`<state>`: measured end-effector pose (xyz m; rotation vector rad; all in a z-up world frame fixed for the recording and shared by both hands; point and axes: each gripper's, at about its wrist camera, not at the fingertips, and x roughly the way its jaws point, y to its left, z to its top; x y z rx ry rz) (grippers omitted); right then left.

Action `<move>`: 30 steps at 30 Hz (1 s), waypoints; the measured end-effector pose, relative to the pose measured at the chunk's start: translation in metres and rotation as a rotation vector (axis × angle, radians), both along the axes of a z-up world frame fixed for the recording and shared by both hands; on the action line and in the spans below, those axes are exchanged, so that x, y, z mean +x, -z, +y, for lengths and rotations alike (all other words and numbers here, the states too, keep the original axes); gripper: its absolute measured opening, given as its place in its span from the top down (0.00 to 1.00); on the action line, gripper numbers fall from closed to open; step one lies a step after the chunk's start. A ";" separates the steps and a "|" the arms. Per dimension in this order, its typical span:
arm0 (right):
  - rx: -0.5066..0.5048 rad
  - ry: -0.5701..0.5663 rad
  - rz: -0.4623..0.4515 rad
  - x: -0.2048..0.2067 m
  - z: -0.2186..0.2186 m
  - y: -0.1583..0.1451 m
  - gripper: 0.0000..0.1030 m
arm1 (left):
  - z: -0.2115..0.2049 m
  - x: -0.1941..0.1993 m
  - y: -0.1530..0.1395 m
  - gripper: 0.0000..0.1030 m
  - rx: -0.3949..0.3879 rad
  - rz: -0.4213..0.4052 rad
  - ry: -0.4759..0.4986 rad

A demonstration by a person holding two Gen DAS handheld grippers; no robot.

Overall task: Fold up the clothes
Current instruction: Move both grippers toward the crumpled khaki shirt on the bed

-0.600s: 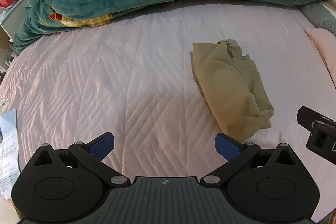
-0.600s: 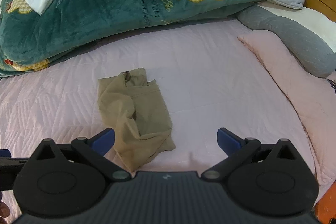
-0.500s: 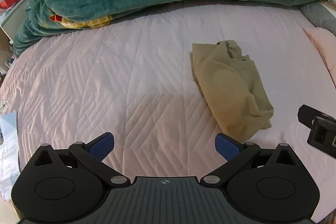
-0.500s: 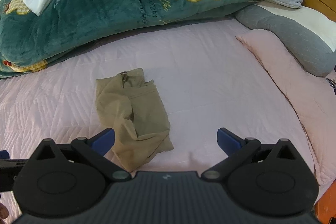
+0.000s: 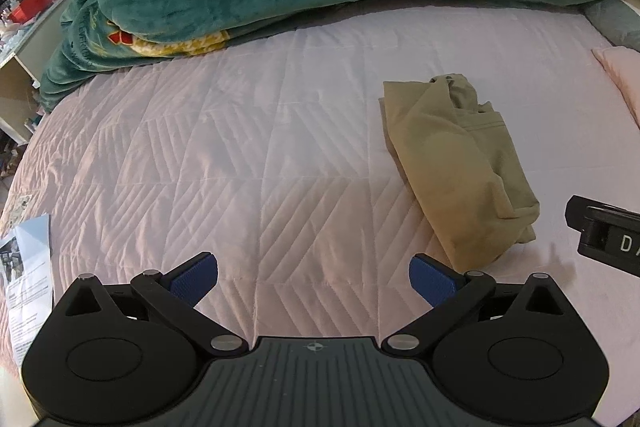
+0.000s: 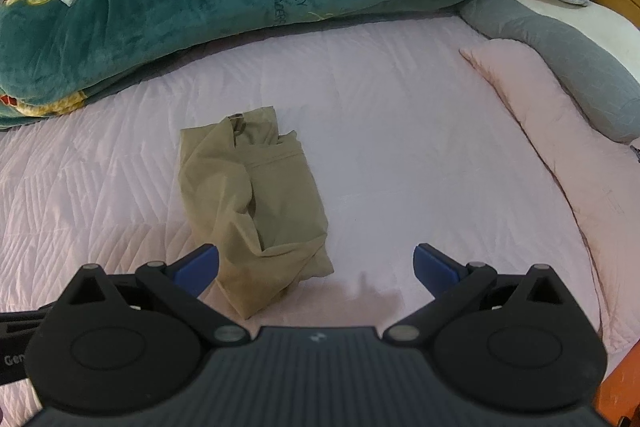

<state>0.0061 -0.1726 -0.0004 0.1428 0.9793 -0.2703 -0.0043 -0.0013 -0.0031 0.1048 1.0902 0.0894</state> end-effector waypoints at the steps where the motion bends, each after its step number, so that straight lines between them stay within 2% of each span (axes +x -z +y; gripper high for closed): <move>1: 0.000 -0.002 0.003 0.001 0.000 0.001 0.00 | 0.000 0.000 0.000 0.01 0.002 0.000 -0.001; 30: 0.012 -0.005 0.054 0.010 -0.003 0.016 0.00 | -0.007 0.007 0.008 0.01 0.028 0.025 0.009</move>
